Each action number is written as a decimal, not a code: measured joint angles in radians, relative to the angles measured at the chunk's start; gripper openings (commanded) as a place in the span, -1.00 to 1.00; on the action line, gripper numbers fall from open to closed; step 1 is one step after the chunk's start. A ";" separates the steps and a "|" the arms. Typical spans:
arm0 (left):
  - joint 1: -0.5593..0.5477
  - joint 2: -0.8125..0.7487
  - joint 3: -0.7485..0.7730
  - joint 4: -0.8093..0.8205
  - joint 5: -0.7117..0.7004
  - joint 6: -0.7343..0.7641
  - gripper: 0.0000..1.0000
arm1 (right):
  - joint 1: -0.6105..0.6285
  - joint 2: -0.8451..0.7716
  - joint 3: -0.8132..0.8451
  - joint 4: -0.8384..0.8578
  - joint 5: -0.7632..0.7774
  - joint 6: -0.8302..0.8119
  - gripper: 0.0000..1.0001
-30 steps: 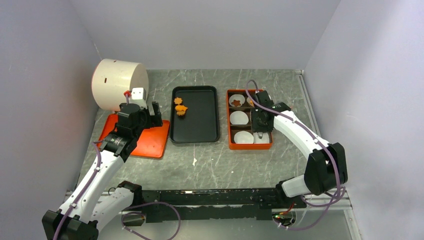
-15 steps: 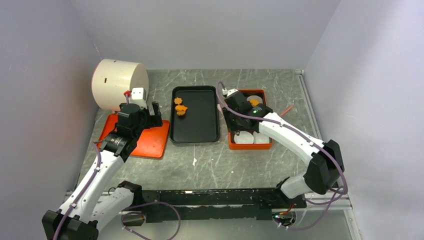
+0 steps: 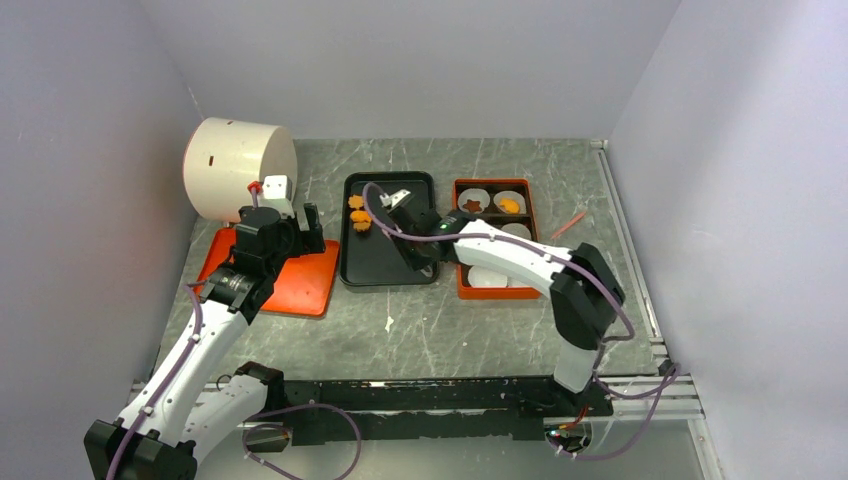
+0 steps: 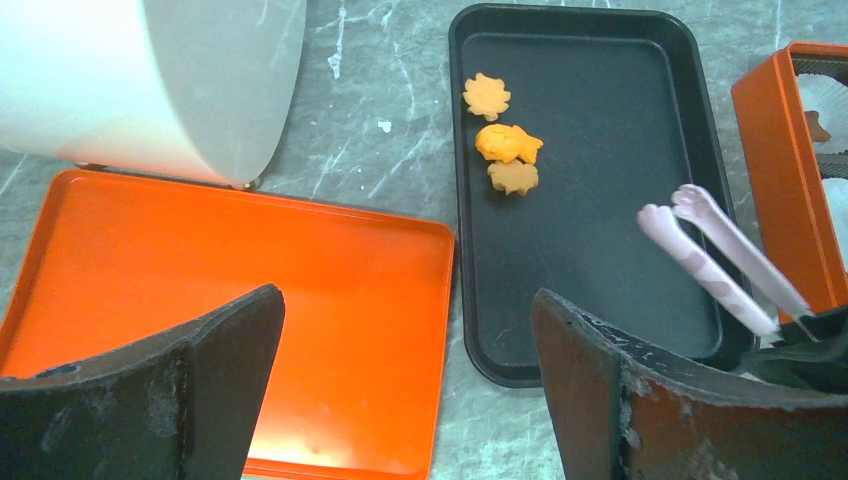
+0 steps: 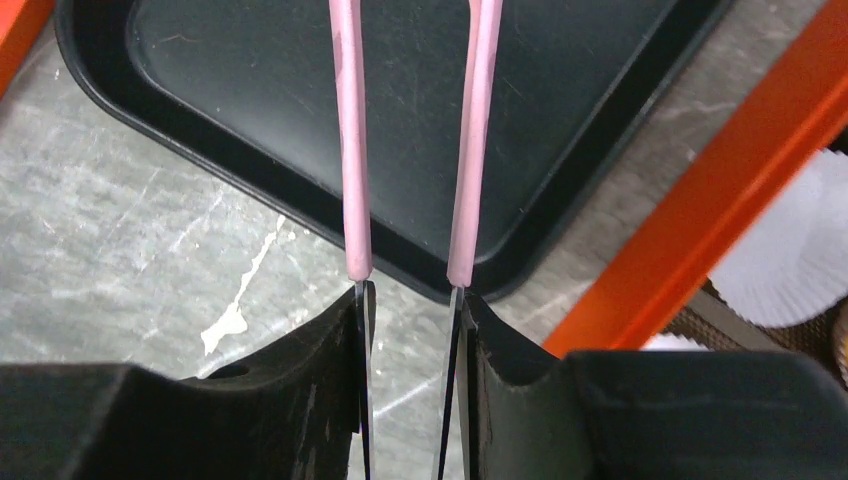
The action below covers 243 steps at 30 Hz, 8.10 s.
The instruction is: Pack the cookies
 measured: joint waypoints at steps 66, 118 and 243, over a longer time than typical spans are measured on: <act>0.000 0.000 0.000 0.000 0.000 0.000 0.96 | 0.015 0.246 0.182 0.054 -0.035 -0.008 -0.65; 0.000 0.012 0.000 0.000 0.002 0.000 0.96 | -0.361 -0.283 -0.290 -0.172 -0.011 0.060 -0.61; 0.000 0.026 0.000 -0.008 -0.034 -0.002 0.96 | -0.084 0.587 0.533 0.050 -0.122 -0.274 -0.05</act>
